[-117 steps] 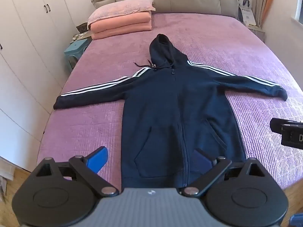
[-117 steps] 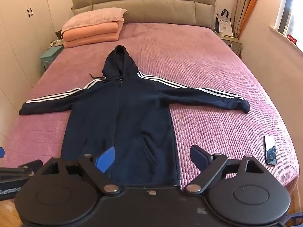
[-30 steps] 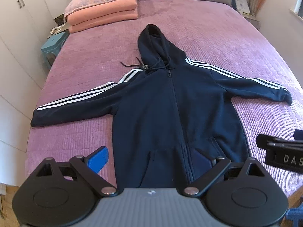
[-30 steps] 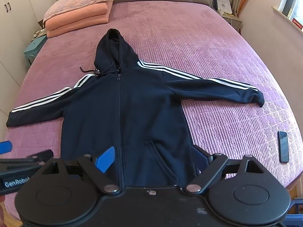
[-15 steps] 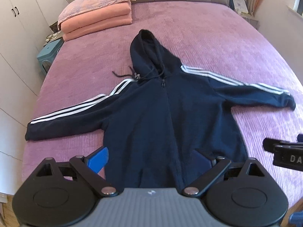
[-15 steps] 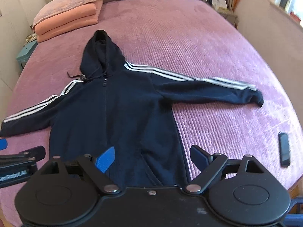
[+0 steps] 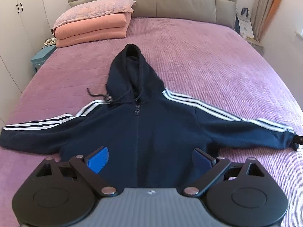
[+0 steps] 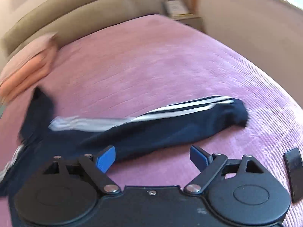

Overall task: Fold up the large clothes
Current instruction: 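Grasp the sleeve cuff nearest the right tool with the right gripper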

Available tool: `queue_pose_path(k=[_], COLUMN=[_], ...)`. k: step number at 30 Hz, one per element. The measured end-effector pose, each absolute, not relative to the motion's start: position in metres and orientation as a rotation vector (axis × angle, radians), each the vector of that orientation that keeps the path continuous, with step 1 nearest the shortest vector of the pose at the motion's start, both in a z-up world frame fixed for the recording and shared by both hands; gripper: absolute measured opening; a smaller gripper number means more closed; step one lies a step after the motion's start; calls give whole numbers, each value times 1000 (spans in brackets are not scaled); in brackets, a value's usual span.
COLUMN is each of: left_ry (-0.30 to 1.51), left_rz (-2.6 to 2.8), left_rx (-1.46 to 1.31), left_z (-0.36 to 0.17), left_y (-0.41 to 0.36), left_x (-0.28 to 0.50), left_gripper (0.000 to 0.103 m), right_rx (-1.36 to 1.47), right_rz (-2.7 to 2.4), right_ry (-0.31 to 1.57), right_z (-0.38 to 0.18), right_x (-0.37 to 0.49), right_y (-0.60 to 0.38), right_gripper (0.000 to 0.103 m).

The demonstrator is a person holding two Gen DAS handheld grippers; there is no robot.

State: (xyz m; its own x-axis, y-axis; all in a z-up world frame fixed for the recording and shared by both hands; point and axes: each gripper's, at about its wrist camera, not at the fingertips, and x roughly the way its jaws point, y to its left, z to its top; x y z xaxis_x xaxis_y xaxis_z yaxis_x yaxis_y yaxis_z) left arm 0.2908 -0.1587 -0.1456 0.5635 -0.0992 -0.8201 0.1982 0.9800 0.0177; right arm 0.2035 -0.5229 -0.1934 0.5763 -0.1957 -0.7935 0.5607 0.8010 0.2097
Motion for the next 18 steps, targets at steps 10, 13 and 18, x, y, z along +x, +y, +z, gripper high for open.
queue_pose_path(k=[10,13,18], left_ry=[990,1034,1061], left_rz=[-157,-161,-173], left_rx=[189,183,195], left_z=[-235,-252,-268], left_y=[-217,-224,-234], left_x=[315,318,321], left_gripper=[96,96,96], right_rx=[950,1076,1248], right_rz=[-732,-737,-736], right_ry=[734,694,598], right_z=[-321,-344,-370], right_x=[188,186,190], right_y=[-693,-713,-739], right_gripper=[97,97,96])
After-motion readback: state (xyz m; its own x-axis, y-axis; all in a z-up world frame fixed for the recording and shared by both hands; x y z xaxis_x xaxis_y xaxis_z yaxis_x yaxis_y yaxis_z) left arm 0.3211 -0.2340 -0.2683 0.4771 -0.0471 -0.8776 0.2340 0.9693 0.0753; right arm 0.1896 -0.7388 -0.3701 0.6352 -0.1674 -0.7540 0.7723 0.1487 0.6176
